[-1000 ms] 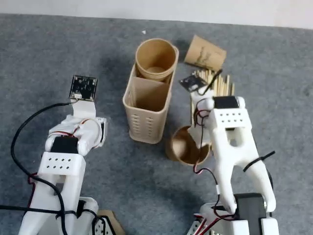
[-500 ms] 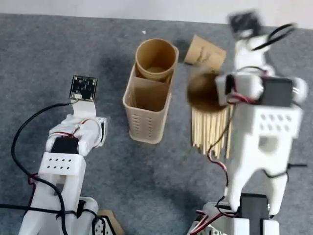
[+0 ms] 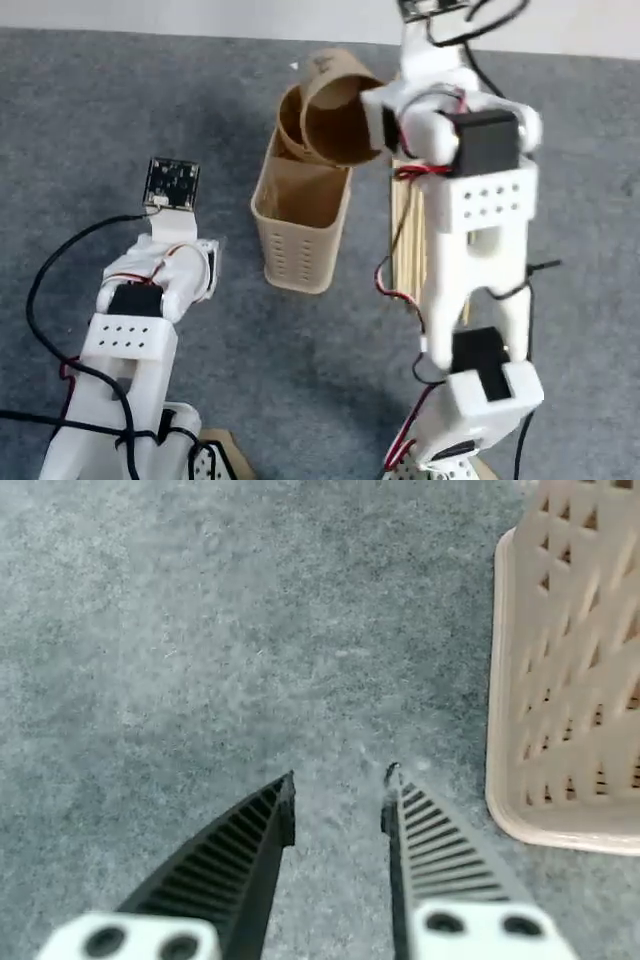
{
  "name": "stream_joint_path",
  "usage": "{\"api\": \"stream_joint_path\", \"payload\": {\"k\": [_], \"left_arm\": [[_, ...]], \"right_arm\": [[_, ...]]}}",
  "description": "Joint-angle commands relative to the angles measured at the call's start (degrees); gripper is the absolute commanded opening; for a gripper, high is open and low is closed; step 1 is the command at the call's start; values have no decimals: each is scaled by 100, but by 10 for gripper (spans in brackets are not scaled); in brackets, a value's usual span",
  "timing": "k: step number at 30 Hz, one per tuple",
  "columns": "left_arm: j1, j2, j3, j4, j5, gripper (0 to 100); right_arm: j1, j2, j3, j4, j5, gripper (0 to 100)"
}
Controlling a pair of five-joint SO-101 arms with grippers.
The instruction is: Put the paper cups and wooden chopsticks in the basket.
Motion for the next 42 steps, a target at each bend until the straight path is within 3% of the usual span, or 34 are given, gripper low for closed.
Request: {"api": "stream_joint_path", "payload": {"k": [1,6,11,28,42], "left_arm": [[48,-145,-40,-79,44,171],[66,-145,-66,-88,44,171],[57,-145,-48,-88,44,171],[48,-145,-48,-70,44,171],[66,-145,-48,-70,44,171]], "right_arm": [[-66,40,-312,312,-70,5],[-365,-180,-673,910,-79,5],[-523,-382,-303,884,-88,5],[22,-382,207,840,-70,5],[-13,-365,207,778,-62,10]]}}
